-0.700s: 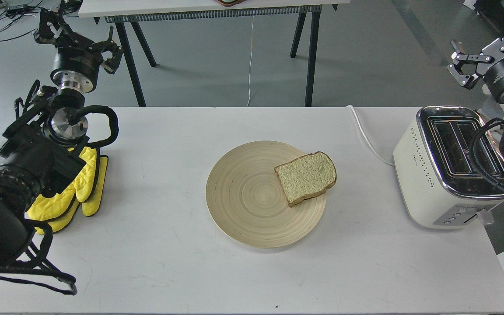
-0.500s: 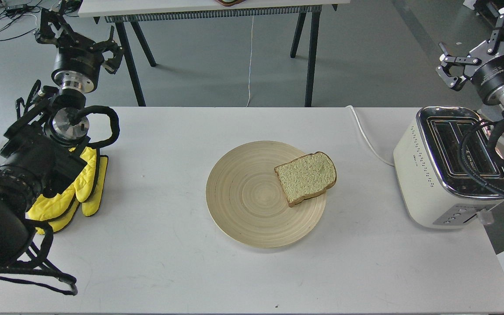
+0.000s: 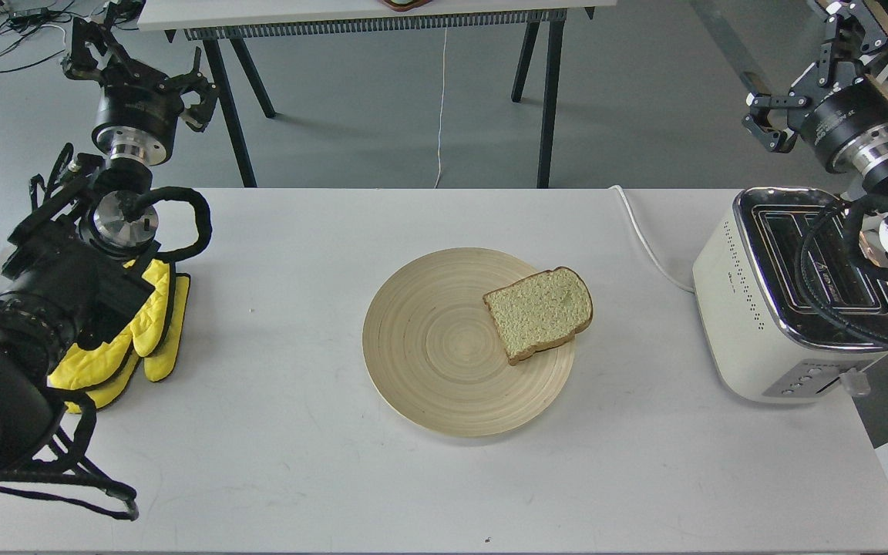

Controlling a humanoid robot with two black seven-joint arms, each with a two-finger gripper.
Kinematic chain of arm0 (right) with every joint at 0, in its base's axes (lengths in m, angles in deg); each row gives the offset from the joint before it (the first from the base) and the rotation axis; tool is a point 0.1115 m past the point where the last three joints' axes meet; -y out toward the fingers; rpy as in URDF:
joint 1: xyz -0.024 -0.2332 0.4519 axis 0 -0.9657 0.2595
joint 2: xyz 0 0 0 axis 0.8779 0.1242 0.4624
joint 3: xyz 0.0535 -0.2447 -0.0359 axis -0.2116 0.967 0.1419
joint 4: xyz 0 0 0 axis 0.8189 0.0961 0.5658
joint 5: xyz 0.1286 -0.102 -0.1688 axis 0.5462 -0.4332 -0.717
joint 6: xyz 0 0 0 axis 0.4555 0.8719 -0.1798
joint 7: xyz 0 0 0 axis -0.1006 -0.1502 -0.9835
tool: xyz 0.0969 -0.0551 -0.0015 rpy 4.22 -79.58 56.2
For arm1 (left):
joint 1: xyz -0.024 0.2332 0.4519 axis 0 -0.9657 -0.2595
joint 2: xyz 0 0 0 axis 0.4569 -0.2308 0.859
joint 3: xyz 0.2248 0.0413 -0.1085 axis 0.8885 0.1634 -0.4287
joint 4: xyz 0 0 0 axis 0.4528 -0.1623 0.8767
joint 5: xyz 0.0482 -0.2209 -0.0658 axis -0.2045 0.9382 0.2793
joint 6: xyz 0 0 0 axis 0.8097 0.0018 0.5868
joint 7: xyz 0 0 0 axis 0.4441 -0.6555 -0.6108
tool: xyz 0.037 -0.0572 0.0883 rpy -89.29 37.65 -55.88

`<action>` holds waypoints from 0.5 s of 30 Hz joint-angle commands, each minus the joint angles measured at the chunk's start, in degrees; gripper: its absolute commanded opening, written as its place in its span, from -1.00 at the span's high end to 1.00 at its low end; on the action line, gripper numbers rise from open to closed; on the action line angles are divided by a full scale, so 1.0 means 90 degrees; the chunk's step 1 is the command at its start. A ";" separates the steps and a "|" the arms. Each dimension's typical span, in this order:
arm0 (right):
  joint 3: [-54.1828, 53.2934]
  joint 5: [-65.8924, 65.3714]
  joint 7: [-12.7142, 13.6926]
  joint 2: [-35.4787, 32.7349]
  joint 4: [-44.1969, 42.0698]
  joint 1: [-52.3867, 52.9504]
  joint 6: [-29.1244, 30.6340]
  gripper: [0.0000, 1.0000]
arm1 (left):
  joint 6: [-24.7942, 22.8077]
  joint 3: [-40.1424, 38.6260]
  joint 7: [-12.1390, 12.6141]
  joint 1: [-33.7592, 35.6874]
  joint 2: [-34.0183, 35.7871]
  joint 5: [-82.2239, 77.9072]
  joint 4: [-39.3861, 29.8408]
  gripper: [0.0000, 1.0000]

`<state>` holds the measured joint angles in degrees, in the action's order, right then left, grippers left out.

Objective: Put bread in toaster with right arm
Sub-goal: 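Lift the right gripper up and away from the toaster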

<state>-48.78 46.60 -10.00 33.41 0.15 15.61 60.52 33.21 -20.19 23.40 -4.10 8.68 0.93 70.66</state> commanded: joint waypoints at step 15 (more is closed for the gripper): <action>0.2741 -0.3426 0.0022 0.0169 0.1297 -0.0264 -0.1338 -0.96 | 0.0000 -0.0010 -0.0002 0.0010 -0.0001 0.0009 0.0000 -1.00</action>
<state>-28.33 18.74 -9.77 33.17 12.10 13.48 50.06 33.21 -20.29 23.39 -4.10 8.68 1.01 70.67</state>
